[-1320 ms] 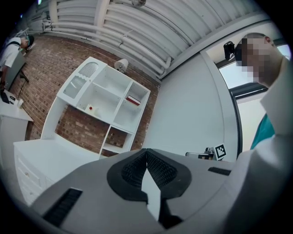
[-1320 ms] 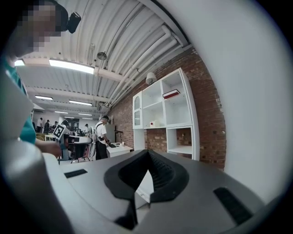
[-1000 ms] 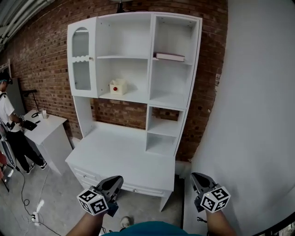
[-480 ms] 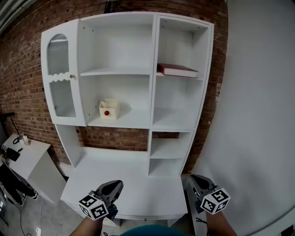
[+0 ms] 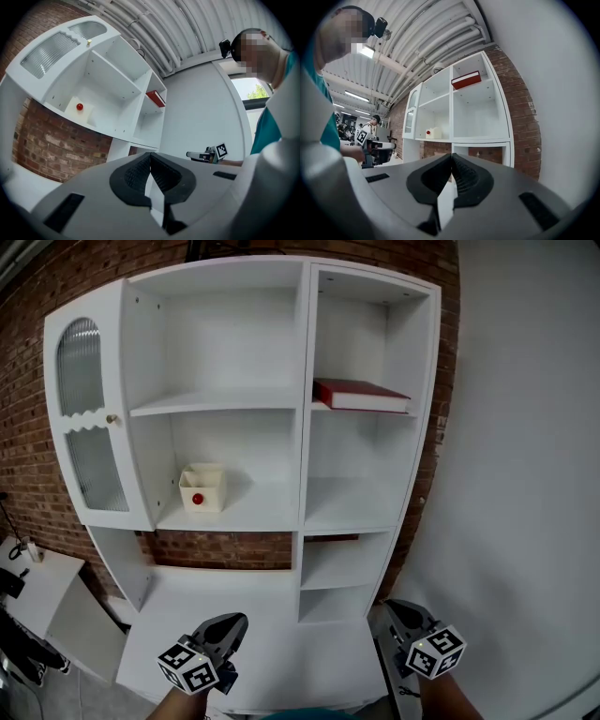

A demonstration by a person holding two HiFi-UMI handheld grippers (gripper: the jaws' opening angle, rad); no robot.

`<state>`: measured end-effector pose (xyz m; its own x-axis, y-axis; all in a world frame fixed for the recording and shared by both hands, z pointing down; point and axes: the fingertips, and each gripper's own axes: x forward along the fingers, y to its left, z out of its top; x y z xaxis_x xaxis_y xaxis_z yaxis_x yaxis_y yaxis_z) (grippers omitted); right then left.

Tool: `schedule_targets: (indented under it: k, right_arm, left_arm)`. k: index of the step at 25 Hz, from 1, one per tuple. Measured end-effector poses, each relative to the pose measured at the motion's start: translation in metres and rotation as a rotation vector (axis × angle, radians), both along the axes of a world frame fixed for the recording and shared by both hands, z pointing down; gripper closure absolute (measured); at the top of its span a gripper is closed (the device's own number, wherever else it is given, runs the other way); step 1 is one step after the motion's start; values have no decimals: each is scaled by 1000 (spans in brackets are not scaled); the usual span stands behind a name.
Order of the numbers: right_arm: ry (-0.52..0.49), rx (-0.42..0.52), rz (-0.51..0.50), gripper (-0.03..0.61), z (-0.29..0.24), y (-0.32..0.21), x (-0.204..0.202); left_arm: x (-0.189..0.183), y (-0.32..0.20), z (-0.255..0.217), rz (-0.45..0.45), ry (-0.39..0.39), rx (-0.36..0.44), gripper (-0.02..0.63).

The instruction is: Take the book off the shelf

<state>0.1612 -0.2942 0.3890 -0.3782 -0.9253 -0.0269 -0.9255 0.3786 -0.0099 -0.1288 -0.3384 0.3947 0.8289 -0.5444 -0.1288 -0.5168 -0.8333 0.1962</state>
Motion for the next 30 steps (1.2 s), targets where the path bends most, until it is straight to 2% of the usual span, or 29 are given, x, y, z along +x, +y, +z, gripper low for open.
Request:
schedule_targets:
  k: [4,14,18,20,24,30]
  right_arm:
    - [11,-2,-38,555,-2,-19,12]
    - [23,65,-172,554,-50,-56,69]
    - [51,106,-172,552,-67,-61,73]
    - [83,134,-172,552,-81,-59,68]
    - [165,199,-155,474,-129,-58,57]
    - [395,326,-100,421,-205,-65,29]
  left_arm:
    - [19,-16,-2,-13,0,9,597]
    - [74,-24,-21,-147,48,17,597]
    - [81,-27,-30,-139,51,3,597]
    - [78,-30,-39,-126,24,20,597]
    - [72,-37,-76,-92,-17,69,597]
    - [70,-44,-142,-11,-42,120,597]
